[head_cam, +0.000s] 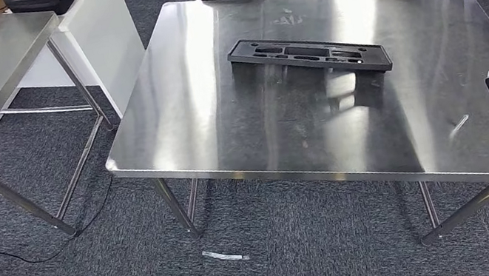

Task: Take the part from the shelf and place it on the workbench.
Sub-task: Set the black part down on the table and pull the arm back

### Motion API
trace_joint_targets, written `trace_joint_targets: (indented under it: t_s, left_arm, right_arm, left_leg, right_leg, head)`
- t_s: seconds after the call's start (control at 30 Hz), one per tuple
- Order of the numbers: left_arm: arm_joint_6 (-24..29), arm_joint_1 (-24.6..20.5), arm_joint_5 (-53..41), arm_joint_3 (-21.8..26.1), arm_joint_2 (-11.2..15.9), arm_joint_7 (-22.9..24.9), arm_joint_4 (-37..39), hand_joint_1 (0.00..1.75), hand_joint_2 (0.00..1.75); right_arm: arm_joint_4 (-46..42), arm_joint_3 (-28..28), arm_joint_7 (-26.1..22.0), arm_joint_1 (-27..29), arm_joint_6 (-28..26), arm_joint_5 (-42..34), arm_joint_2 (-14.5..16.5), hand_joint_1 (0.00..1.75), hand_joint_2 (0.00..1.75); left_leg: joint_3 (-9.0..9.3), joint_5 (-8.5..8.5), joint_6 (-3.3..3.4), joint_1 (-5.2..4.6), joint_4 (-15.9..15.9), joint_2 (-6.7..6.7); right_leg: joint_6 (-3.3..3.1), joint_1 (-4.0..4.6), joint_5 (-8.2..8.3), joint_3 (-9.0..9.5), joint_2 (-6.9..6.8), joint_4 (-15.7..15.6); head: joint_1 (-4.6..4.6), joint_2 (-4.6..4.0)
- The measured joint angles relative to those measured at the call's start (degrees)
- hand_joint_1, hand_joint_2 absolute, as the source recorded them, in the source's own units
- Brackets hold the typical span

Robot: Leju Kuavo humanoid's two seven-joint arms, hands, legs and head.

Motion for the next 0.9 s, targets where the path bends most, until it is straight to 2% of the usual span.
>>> trace_joint_targets:
  t_s: [0.03, 0.07, 0.13, 0.17, 0.2, 0.23, 0.27, 0.3, 0.33, 0.37, 0.4, 0.43, 0.47, 0.5, 0.53, 0.57, 0.6, 0.67, 0.7, 0.73, 0.77, 0.83, 0.87, 0.9]
  left_arm:
    - [0.0, 0.0, 0.0, 0.0, 0.0, 0.0, 0.0, 0.0, 0.0]
    - [0.0, 0.0, -0.1, 0.0, 0.0, 0.0, 0.0, 0.0, 0.0]
    - [0.0, 0.0, -0.1, 0.0, 0.0, -0.1, 0.0, 0.0, 0.0]
    - [0.0, 0.0, -0.1, 0.0, 0.0, -0.1, 0.0, 0.0, 0.0]
    - [0.0, 0.0, -0.1, 0.0, 0.0, -0.2, 0.0, 0.0, 0.0]
    - [0.1, 0.0, -0.1, 0.0, 0.0, -0.4, 0.0, 0.0, 0.0]
    - [0.1, 0.0, -0.1, 0.0, 0.0, -0.4, 0.0, 0.0, 0.0]
    - [0.1, 0.0, -0.1, 0.0, 0.0, -0.5, 0.0, 0.0, 0.0]
    - [0.1, 0.0, 0.0, 0.0, 0.0, -0.6, 0.0, 0.0, 0.0]
    - [0.1, 0.0, 0.0, 0.0, 0.0, -0.7, 0.0, 0.0, 0.0]
    - [0.1, -0.1, 0.1, 0.0, 0.1, -0.7, 0.0, 0.0, 0.0]
    - [0.1, -0.1, 0.2, 0.0, 0.1, -0.9, 0.0, 0.0, 0.0]
    - [0.0, -0.1, 0.4, 0.0, 0.1, -1.0, 0.0, 0.0, 0.0]
    - [0.0, 0.0, 0.6, 0.0, 0.1, -1.2, 0.0, 0.0, 0.0]
    - [-0.1, 0.0, 0.8, 0.0, 0.1, -1.3, 0.0, 0.0, 0.0]
    - [-0.2, 0.0, 1.0, 0.0, 0.1, -1.5, 0.0, 0.0, 0.0]
    - [-0.2, 0.0, 1.1, 0.0, 0.1, -1.6, 0.0, 0.0, 0.0]
    - [-0.4, 0.0, 1.4, 0.0, 0.1, -1.8, 0.0, 0.0, 0.0]
    - [-0.5, 0.0, 1.6, 0.1, 0.1, -1.9, 0.0, 0.0, 0.0]
    - [-0.5, 0.0, 1.7, 0.1, 0.1, -2.0, 0.0, 0.0, 0.0]
    - [-0.6, 0.0, 1.9, 0.2, 0.1, -2.1, 0.0, 0.0, 0.0]
    - [-0.6, -0.1, 2.1, 0.4, 0.1, -2.4, 0.0, 0.0, 0.0]
    - [-0.6, -0.2, 2.2, 0.5, 0.1, -2.5, 0.0, 0.0, 0.0]
    - [-0.6, -0.2, 2.3, 0.6, 0.1, -2.6, -0.1, 0.0, 0.0]
  right_arm:
    - [0.0, -0.3, -0.1, 0.5, -0.1, -0.3, 0.0, 0.0, 0.0]
    - [-0.1, -0.6, -0.2, 1.0, -0.2, -0.5, -0.1, 0.0, 0.0]
    - [-0.2, -1.2, -0.3, 1.8, -0.2, -0.8, -0.2, 0.0, 0.0]
    - [-0.3, -1.4, -0.3, 2.4, -0.2, -0.9, -0.2, 0.0, 0.0]
    - [-0.4, -1.6, -0.3, 2.9, -0.1, -1.0, -0.2, 0.0, 0.0]
    - [-0.5, -1.7, -0.4, 3.4, 0.0, -1.1, -0.2, 0.0, 0.0]
    - [-0.7, -1.8, -0.4, 3.7, 0.1, -1.1, -0.2, 0.0, 0.0]
    - [-0.8, -1.9, -0.4, 4.0, 0.3, -1.2, -0.2, 0.0, 0.0]
    - [-1.0, -2.0, -0.5, 4.0, 0.4, -1.2, -0.2, 0.0, 0.0]
    - [-1.2, -2.1, -0.6, 4.1, 0.5, -1.2, -0.2, 0.0, 0.0]
    - [-1.3, -2.2, -0.6, 4.1, 0.6, -1.3, -0.2, 0.0, 0.0]
    - [-1.4, -2.3, -0.7, 4.2, 0.7, -1.4, -0.1, 0.0, 0.0]
    - [-1.5, -2.3, -0.8, 4.3, 0.9, -1.5, 0.0, 0.0, 0.0]
    - [-1.5, -2.3, -1.0, 4.4, 1.2, -1.7, 0.3, 0.0, 0.0]
    - [-1.5, -2.3, -1.1, 4.5, 1.4, -1.9, 0.7, 0.0, 0.0]
    - [-1.5, -2.2, -1.3, 4.6, 1.7, -2.0, 1.1, 0.0, 0.0]
    - [-1.5, -2.2, -1.4, 4.7, 1.9, -2.0, 1.5, 0.0, 0.0]
    - [-1.5, -2.0, -1.7, 5.1, 2.2, -1.7, 2.2, 0.0, 0.0]
    - [-1.6, -1.9, -1.8, 5.4, 2.4, -1.6, 2.6, 0.0, 0.0]
    - [-1.6, -1.7, -1.9, 5.6, 2.5, -1.4, 2.9, 0.0, 0.0]
    - [-1.7, -1.5, -1.9, 5.7, 2.6, -1.3, 3.3, 0.0, 0.0]
    - [-1.9, -1.1, -2.0, 5.8, 2.7, -1.0, 3.9, 0.0, 0.0]
    - [-2.0, -1.0, -2.0, 5.8, 2.7, -1.0, 4.0, 0.0, 0.0]
    - [-2.2, -0.9, -2.0, 5.7, 2.8, -0.9, 4.0, 0.0, 0.0]
  left_leg:
    - [-0.37, 0.54, 0.61, 0.01, -0.2, 0.03]
    - [-0.83, 1.14, 1.22, 0.04, -0.4, 0.1]
    - [-2.05, 2.18, 1.87, -0.02, -0.4, 0.2]
    - [-2.73, 2.69, 1.96, -0.08, -0.4, 0.23]
    - [-3.46, 3.24, 1.94, -0.1, -0.4, 0.25]
    - [-4.21, 3.78, 1.86, -0.11, -0.4, 0.26]
    - [-4.94, 4.31, 1.73, -0.1, -0.3, 0.27]
    - [-5.64, 4.81, 1.54, -0.08, -0.2, 0.28]
    - [-6.25, 5.25, 1.29, -0.12, -0.1, 0.28]
    - [-6.7, 5.69, 0.97, -0.18, 0.1, 0.3]
    - [-6.99, 6.15, 0.63, -0.29, 0.2, 0.3]
    - [-7.19, 6.61, 0.34, -0.39, 0.2, 0.3]
    - [-7.31, 7.09, 0.08, -0.46, 0.2, 0.29]
    - [-7.53, 7.13, -0.2, -0.41, 0.3, 0.26]
    - [-7.96, 6.32, -0.49, -0.32, 0.9, 0.26]
    - [-8.64, 4.49, -0.81, -0.19, 2.6, 0.26]
    - [-9.64, 1.71, -1.13, -0.03, 5.5, 0.28]
    - [-11.7, -3.48, -1.57, 0.14, 13.2, 0.28]
    - [-12.17, -4.54, -1.69, 0.24, 16.3, 0.28]
    - [-11.83, -4.29, -1.75, 0.37, 17.6, 0.29]
    - [-10.44, -3.1, -1.75, 0.5, 16.8, 0.29]
    - [-4.91, -0.87, -1.59, 0.67, 10.2, 0.27]
    - [-2.01, -0.66, -1.45, 0.64, 6.1, 0.2]
    - [-0.01, -0.91, -1.3, 0.55, 3.0, 0.13]
  right_leg:
    - [0.07, -0.05, -0.85, -0.59, 0.02, 0.9]
    - [-0.14, -0.06, -2.53, -1.48, 0.06, 2.9]
    - [-0.74, -0.18, -7.08, -3.9, 0.23, 9.9]
    - [-0.74, -0.18, -8.72, -4.82, 0.3, 13.6]
    - [-0.45, -0.19, -9.35, -5.06, 0.36, 15.9]
    - [0.05, -0.23, -9.03, -4.41, 0.39, 16.4]
    - [0.64, -0.32, -7.99, -2.78, 0.39, 14.9]
    - [1.17, -0.43, -6.81, -0.21, 0.38, 11.5]
    - [1.42, -0.46, -6.29, 2.8, 0.38, 7.2]
    - [1.29, -0.27, -6.24, 5.39, 0.44, 3.4]
    - [0.96, -0.07, -6.51, 7.11, 0.49, 0.6]
    - [0.49, 0.2, -6.85, 7.83, 0.56, -0.6]
    - [0.0, 0.35, -6.72, 7.58, 0.61, -0.7]
    - [-0.47, 0.06, -6.36, 7.18, 0.58, -0.6]
    - [-1.0, -0.16, -5.93, 6.76, 0.54, -0.5]
    - [-1.65, -0.38, -5.42, 6.24, 0.48, -0.5]
    - [-2.23, -0.51, -4.84, 5.73, 0.42, -0.5]
    - [-2.92, -0.25, -3.72, 4.39, 0.33, -0.4]
    - [-2.97, -0.15, -3.16, 3.69, 0.31, -0.4]
    - [-2.91, -0.09, -2.66, 3.02, 0.3, -0.4]
    - [-2.78, -0.05, -2.18, 2.36, 0.31, -0.3]
    - [-2.33, -0.02, -1.38, 1.22, 0.34, 0.0]
    - [-2.01, 0.05, -1.03, 0.76, 0.32, 0.2]
    - [-1.62, 0.12, -0.65, 0.4, 0.29, 0.3]
  head:
    - [0.08, 0.0]
    - [0.18, 0.0]
    - [0.4, 0.01]
    - [0.43, 0.0]
    - [0.43, 0.0]
    - [0.43, 0.0]
    - [0.42, 0.0]
    - [0.43, 0.01]
    - [0.43, 0.01]
    - [0.38, 0.01]
    - [0.37, 0.01]
    - [0.34, 0.01]
    - [0.26, 0.0]
    - [0.22, 0.0]
    - [0.12, -0.01]
    - [0.01, -0.01]
    - [-0.04, -0.01]
    - [-0.12, -0.01]
    - [-0.12, -0.01]
    - [-0.13, -0.01]
    - [-0.13, 0.0]
    - [-0.16, 0.01]
    - [-0.09, 0.01]
    - [-0.03, 0.01]
